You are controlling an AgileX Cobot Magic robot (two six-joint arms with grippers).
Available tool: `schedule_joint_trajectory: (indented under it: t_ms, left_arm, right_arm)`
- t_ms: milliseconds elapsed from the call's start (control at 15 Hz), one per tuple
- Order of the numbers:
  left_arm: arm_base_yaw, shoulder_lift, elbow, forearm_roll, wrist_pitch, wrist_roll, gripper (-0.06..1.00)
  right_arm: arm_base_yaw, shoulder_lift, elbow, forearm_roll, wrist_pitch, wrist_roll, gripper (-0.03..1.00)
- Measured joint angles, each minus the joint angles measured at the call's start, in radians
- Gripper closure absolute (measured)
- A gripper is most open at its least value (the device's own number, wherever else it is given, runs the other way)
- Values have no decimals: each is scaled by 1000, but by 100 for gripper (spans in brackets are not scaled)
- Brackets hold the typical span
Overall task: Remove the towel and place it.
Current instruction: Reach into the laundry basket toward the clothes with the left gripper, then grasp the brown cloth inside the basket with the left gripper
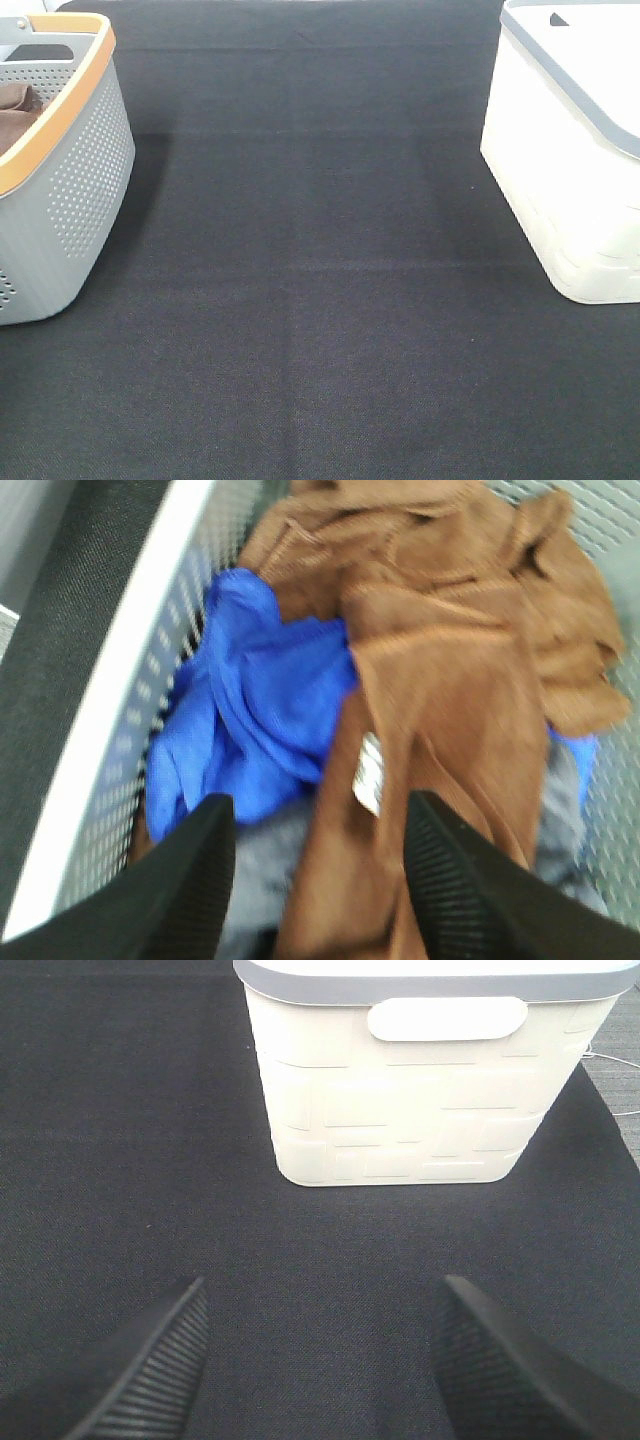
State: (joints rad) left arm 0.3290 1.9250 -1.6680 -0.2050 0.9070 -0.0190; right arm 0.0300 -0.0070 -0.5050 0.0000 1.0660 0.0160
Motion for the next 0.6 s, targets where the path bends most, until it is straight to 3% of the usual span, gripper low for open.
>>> schedule_joint_trajectory:
  t_ms: [200, 400, 600]
  left_arm:
    - [1, 74, -70, -16, -1, 0, 44]
    - [1, 168, -150, -142, -1, 9, 44]
    - [0, 222, -181, -190, -2, 19, 44]
  right_arm:
    - [0, 0, 0, 0, 0, 0, 35]
    - [0, 0, 0, 0, 0, 0, 35]
    - [0, 0, 0, 0, 0, 0, 35]
